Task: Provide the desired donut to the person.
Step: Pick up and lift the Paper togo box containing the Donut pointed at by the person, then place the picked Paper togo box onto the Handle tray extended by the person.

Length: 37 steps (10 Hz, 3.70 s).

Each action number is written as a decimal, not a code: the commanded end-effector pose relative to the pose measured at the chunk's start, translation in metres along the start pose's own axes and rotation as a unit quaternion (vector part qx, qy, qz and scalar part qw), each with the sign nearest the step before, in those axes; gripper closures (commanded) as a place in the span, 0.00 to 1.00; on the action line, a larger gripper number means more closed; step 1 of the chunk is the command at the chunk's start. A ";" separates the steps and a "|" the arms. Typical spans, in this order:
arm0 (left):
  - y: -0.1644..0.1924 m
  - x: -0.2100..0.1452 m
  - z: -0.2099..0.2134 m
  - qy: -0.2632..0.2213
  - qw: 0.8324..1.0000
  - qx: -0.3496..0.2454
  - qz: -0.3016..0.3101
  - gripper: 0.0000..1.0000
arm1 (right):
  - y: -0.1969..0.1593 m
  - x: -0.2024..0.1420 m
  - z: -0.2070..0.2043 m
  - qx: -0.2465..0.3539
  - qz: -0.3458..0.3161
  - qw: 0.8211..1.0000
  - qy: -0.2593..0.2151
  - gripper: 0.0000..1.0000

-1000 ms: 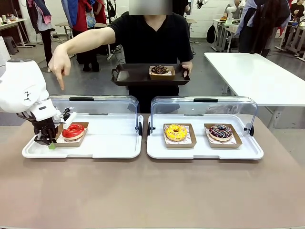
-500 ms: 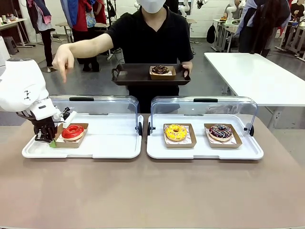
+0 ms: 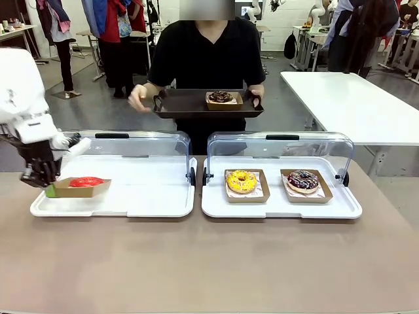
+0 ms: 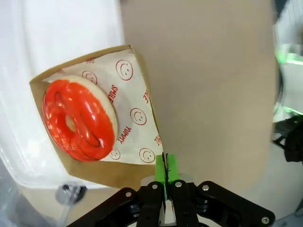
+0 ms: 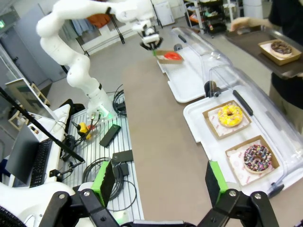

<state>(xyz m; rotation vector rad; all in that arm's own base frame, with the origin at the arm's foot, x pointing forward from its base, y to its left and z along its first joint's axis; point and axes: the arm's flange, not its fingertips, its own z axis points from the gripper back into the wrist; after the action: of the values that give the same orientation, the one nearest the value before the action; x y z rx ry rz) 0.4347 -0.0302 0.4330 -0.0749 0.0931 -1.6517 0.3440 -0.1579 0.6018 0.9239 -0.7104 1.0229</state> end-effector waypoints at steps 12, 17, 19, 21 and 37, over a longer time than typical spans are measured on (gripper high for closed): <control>-0.097 0.041 0.191 -0.031 0.994 0.105 -0.032 1.00 | 0.000 0.000 0.000 0.003 0.003 1.000 -0.005 0.00; -0.097 0.041 0.191 -0.031 0.994 0.105 -0.032 1.00 | 0.000 0.000 0.000 0.003 0.003 1.000 -0.005 0.00; -0.097 0.041 0.191 -0.031 0.994 0.105 -0.032 1.00 | 0.000 0.000 0.000 0.003 0.003 1.000 -0.005 0.00; -0.097 0.041 0.191 -0.031 0.994 0.105 -0.032 1.00 | 0.000 0.000 0.000 0.003 0.003 1.000 -0.005 0.00; 0.033 0.233 0.211 0.056 0.987 0.150 -0.028 0.99 | 0.000 0.000 0.000 0.003 0.003 1.000 -0.005 0.00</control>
<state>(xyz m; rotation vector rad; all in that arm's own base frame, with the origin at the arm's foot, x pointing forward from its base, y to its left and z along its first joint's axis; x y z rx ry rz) 0.4604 -0.2683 0.6324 0.2339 -0.0870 -1.7525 0.3438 -0.1579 0.6021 0.9233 -0.7109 1.0232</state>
